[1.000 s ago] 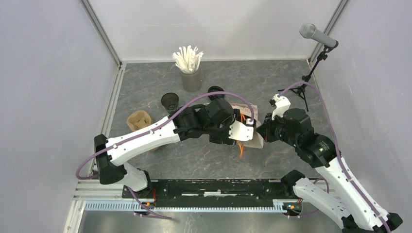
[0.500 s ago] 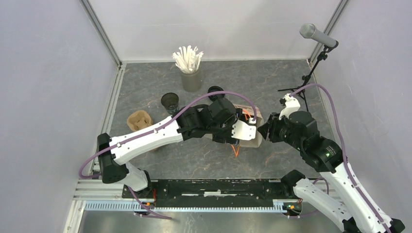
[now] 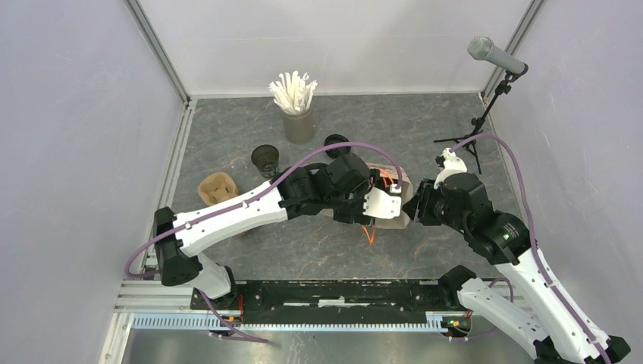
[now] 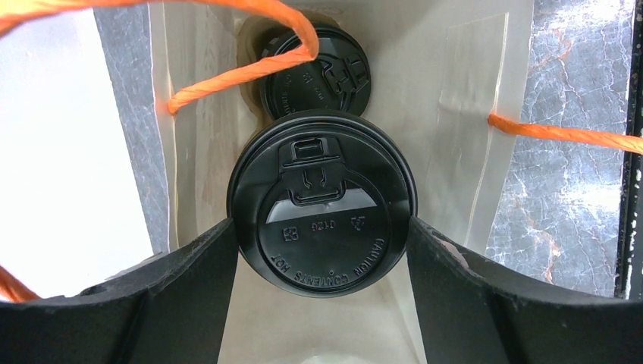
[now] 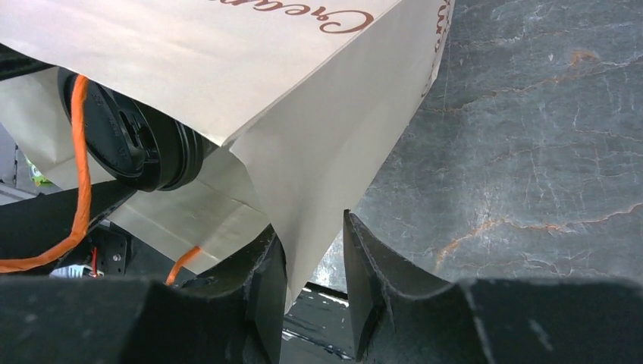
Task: Pack the takeout coffee
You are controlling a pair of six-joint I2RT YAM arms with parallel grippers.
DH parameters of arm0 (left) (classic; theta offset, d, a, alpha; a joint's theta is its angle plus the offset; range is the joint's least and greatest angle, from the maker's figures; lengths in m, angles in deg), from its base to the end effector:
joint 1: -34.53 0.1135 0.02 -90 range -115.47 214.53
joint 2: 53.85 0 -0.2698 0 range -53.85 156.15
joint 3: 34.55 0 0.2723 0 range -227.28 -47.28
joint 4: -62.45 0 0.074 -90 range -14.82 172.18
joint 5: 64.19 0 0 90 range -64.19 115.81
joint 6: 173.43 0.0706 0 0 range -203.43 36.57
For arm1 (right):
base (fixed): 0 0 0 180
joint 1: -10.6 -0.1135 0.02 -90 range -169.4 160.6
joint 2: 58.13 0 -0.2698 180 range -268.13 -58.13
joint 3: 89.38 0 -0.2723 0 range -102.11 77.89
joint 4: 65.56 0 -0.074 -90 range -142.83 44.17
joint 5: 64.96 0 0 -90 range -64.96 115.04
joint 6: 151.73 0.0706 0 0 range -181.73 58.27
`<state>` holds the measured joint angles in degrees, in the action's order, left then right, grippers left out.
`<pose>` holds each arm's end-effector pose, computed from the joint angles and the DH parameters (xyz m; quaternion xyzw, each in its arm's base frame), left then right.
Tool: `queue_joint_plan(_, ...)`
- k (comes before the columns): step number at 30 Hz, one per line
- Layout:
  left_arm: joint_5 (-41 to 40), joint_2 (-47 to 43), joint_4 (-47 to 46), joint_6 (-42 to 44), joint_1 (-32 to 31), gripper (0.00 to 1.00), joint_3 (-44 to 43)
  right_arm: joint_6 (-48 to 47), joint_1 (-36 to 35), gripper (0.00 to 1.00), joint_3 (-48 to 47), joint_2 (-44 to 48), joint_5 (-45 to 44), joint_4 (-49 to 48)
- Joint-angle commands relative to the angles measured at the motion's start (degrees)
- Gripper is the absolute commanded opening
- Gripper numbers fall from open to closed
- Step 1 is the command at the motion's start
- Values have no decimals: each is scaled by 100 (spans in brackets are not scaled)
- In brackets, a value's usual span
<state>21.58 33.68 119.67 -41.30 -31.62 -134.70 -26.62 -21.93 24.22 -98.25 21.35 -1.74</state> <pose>0.1572 -0.3426 0.3411 0.7388 0.5516 -0.0469 0.3843 0.1478 0.0889 0.3199 0.0344 0.8960 0.2219 0.3831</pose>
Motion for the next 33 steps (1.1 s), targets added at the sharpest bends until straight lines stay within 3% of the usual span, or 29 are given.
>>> queue_joint_plan(1,38,71,-283,256,-56,33,-196,214,-10,37,28,-39,-24,-354)
queue_joint_plan(5,34,153,-285,178,-69,33,-348,244,-7,36,24,-198,-141,-382)
queue_joint_plan(9,-12,148,-275,130,-66,33,-388,-13,-14,11,-128,-302,-360,-346)
queue_joint_plan(12,-81,77,-146,214,-65,33,-330,-185,-7,4,23,-245,-146,-370)
queue_joint_plan(33,-691,-225,-109,921,-142,31,415,-791,-8,0,164,-52,351,-353)
